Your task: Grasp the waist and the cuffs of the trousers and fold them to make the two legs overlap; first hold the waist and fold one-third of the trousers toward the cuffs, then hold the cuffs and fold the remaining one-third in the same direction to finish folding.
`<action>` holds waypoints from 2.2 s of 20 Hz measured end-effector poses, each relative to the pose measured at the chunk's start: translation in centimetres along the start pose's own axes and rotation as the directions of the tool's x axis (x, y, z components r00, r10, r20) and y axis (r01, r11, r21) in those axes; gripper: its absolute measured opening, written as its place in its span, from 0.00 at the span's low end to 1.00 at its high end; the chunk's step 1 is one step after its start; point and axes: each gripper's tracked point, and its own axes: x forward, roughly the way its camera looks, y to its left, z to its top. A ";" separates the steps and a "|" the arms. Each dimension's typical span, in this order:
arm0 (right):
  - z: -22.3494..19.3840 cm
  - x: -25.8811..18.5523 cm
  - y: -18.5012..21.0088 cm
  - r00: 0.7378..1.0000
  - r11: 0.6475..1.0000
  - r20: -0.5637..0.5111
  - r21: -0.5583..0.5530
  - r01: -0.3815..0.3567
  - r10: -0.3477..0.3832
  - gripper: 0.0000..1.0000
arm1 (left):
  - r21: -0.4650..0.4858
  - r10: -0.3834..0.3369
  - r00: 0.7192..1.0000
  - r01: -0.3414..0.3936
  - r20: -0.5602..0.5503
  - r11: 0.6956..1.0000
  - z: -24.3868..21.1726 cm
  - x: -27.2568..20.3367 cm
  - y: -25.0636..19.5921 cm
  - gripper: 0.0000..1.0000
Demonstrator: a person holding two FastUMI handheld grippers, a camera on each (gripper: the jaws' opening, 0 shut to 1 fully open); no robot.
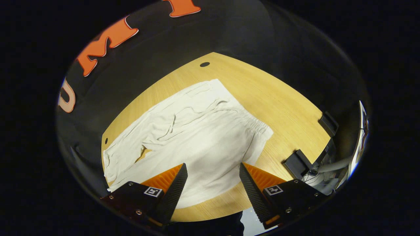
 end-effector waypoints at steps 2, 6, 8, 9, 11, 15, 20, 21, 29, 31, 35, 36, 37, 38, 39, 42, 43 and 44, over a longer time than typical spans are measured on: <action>-0.6 0.8 -0.7 0.999 1.000 -0.033 0.016 0.004 -0.003 0.97 | -0.073 0.004 1.000 -0.005 -0.008 0.997 -0.3 0.3 1.6 1.00; -1.3 1.9 -2.0 0.997 0.998 -0.074 0.060 0.018 -0.013 0.98 | -0.143 0.025 1.000 -0.026 -0.014 0.989 -0.6 0.8 3.8 0.99; -1.5 2.3 -2.6 0.996 0.997 -0.083 0.068 0.023 -0.018 0.97 | -0.179 0.004 1.000 -0.004 0.002 0.984 -0.4 0.8 3.3 0.98; -1.7 2.5 -2.8 0.996 0.997 -0.091 0.067 0.023 -0.017 0.98 | -0.194 -0.005 1.000 0.010 0.023 0.981 0.2 1.2 3.1 0.99; -2.0 3.0 -3.1 0.995 0.997 -0.102 0.075 0.024 -0.017 0.98 | -0.198 -0.012 0.999 0.018 0.031 0.980 0.4 2.2 3.4 0.97; -2.0 3.5 -4.2 0.994 0.992 -0.106 0.122 0.027 -0.014 0.98 | -0.180 -0.032 0.998 0.040 0.047 0.983 1.0 3.3 2.4 0.93; -1.4 4.3 -6.1 0.995 0.979 -0.096 0.201 0.043 -0.024 0.98 | -0.191 -0.045 0.997 0.058 0.068 0.980 1.7 4.3 1.4 0.92; -1.2 4.9 -5.9 0.995 0.976 -0.095 0.217 0.036 -0.016 0.96 | -0.186 -0.045 0.997 0.057 0.067 0.981 1.7 4.4 1.4 0.92; 1.6 8.3 -6.4 0.996 0.966 -0.046 0.246 0.082 -0.073 0.87 | -0.157 -0.018 0.998 0.027 0.060 0.987 2.3 5.7 0.7 0.75; 2.3 9.0 -7.0 0.991 0.962 0.001 0.242 0.126 -0.130 0.66 | -0.143 -0.004 0.998 0.012 0.057 0.990 2.4 6.9 0.5 0.64; 2.4 9.1 -7.6 0.988 0.944 0.056 0.308 0.123 -0.147 0.11 | -0.136 0.006 0.999 0.001 0.052 0.991 2.2 8.4 0.1 0.27; 2.4 9.1 -7.5 0.992 0.935 0.053 0.342 0.092 -0.118 0.08 | -0.142 -0.010 0.998 0.018 0.056 0.990 2.1 8.5 -0.1 0.20; 2.4 9.1 -7.5 0.995 0.922 0.048 0.382 0.059 -0.083 0.06 | -0.138 -0.023 0.999 0.029 0.045 0.990 2.0 8.7 -0.2 0.12; 2.4 9.0 -7.5 0.998 0.905 0.040 0.425 0.024 -0.045 0.04 | -0.146 -0.031 0.998 0.039 0.053 0.989 2.1 9.0 -0.2 0.12; 2.3 8.8 -7.6 0.999 0.892 0.039 0.452 -0.003 -0.016 0.03 | -0.144 -0.040 0.998 0.046 0.043 0.989 2.2 8.8 -0.2 0.11; 2.6 8.7 -7.2 0.998 0.873 0.058 0.485 -0.061 0.038 0.01 | -0.140 -0.022 0.999 0.026 0.032 0.990 2.3 8.4 -0.3 0.11; 2.8 8.5 -6.5 0.995 0.860 0.072 0.501 -0.098 0.071 0.01 | -0.125 -0.038 0.998 0.043 0.040 0.991 2.5 8.5 -1.0 0.09; 3.0 7.9 -6.3 0.992 0.847 0.085 0.517 -0.127 0.097 0.01 | -0.107 -0.061 0.997 0.065 0.046 0.992 2.5 8.1 -1.6 0.07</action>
